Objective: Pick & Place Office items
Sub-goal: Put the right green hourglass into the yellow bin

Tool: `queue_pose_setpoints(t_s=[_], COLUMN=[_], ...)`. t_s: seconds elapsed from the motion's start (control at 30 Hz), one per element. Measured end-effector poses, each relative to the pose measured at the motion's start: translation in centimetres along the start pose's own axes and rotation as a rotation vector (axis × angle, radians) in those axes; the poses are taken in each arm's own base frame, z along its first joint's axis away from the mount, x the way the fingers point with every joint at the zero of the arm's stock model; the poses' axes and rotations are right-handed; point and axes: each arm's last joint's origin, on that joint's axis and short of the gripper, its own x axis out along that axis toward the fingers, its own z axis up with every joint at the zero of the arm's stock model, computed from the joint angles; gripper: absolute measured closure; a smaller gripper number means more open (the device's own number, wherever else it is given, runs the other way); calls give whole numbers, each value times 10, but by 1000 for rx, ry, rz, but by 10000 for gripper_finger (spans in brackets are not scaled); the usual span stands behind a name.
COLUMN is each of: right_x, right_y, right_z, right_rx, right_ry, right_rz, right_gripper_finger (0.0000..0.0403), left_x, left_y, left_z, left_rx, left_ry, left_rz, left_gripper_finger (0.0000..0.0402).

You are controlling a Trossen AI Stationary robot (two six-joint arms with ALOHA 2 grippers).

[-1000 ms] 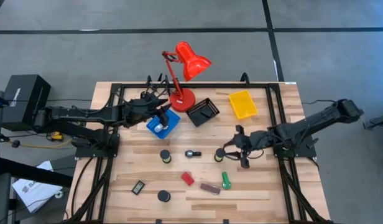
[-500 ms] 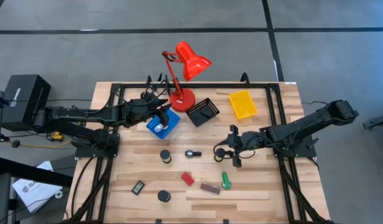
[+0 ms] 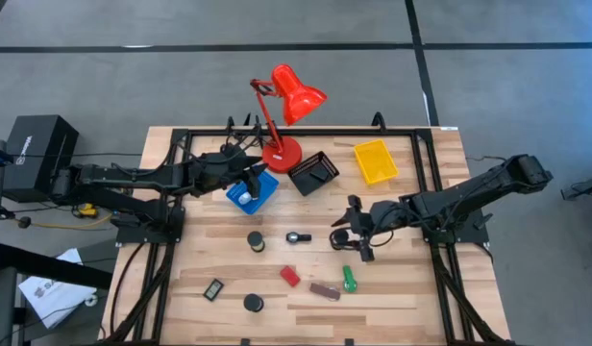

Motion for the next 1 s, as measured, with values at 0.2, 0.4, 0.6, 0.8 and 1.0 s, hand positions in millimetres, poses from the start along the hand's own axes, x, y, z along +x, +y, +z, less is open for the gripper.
queue_pose_setpoints(t_s=[0.2,0.4,0.6,0.8,1.0], right_x=[5,21,30,32,31], right_y=[-1,1,-1,-2,-2], right_z=[-7,-18,-26,-28,-29], right_rx=[25,24,40,60,62], right_ry=[57,125,181,190,202], right_rz=[-5,-8,-22,-28,-27], right_gripper_finger=[153,152,152,152,159], left_x=[0,0,0,0,0], left_y=[0,0,0,0,0], left_z=[0,1,1,1,1], left_rx=[-1,-3,-3,-3,-3], left_ry=[-1,-6,-6,-6,-5], left_rz=[0,-2,-2,-2,-2], left_gripper_finger=[271,271,271,271,271])
